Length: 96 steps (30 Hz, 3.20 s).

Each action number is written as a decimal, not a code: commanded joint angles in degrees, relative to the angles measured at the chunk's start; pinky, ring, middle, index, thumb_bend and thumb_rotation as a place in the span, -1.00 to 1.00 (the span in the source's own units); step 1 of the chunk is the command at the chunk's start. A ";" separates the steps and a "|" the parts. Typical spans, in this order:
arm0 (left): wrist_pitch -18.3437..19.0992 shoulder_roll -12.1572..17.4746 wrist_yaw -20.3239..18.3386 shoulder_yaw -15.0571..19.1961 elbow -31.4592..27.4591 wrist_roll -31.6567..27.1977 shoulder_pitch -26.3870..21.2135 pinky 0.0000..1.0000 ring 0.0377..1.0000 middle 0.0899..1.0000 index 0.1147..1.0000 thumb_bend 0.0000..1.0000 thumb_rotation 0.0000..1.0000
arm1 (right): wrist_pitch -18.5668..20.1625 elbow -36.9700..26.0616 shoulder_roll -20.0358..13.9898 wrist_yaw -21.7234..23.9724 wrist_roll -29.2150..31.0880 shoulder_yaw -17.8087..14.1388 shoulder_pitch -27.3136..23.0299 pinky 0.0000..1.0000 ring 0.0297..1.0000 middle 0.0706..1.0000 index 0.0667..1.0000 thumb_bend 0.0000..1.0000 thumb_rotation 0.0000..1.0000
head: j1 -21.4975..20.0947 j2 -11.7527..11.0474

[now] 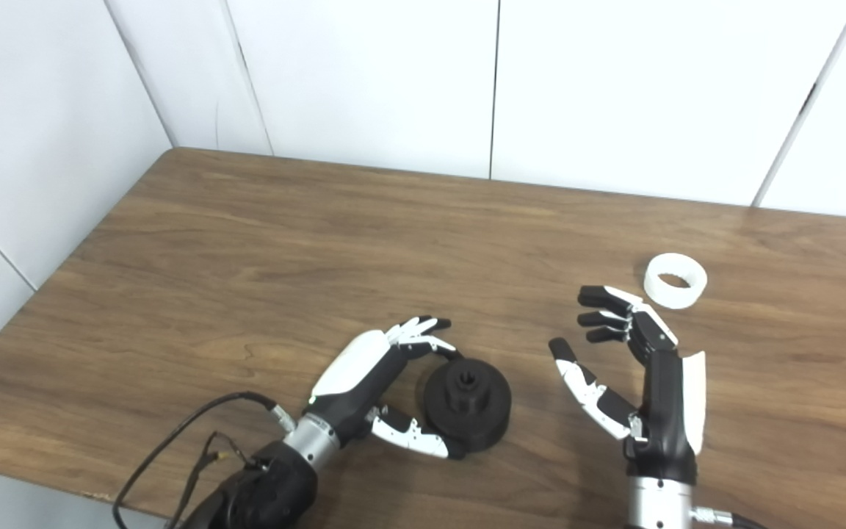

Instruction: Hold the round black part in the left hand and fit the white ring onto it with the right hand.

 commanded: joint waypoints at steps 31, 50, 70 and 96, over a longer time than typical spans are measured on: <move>-6.26 2.14 -2.47 4.17 -1.54 -0.04 1.73 0.94 0.93 0.85 0.07 0.74 -0.45 | 6.49 -5.63 0.03 -4.14 -4.57 -2.06 -2.80 0.08 0.25 0.34 0.29 -0.07 -0.75 | -23.74 -0.76; -6.64 1.23 -2.36 4.62 -1.32 0.18 2.12 0.95 0.93 0.85 0.08 0.74 -0.49 | 28.82 -4.92 -16.46 7.35 -15.14 -8.54 -20.24 0.19 0.48 0.59 0.50 0.30 -0.25 | -24.37 -1.72; -6.31 0.10 -2.68 4.79 -0.92 1.02 1.97 0.94 0.93 0.85 0.08 0.75 -0.47 | 30.37 20.16 -26.60 13.10 -15.89 -1.18 -35.94 0.39 0.74 0.80 0.58 0.33 -0.01 | -22.67 -1.54; -5.89 0.02 -3.20 5.32 -1.28 0.91 2.04 0.96 0.95 0.86 0.08 0.74 -0.48 | 33.12 18.15 -29.00 24.22 -14.53 5.87 -32.27 0.88 0.99 0.98 0.67 1.00 0.52 | -21.97 -0.81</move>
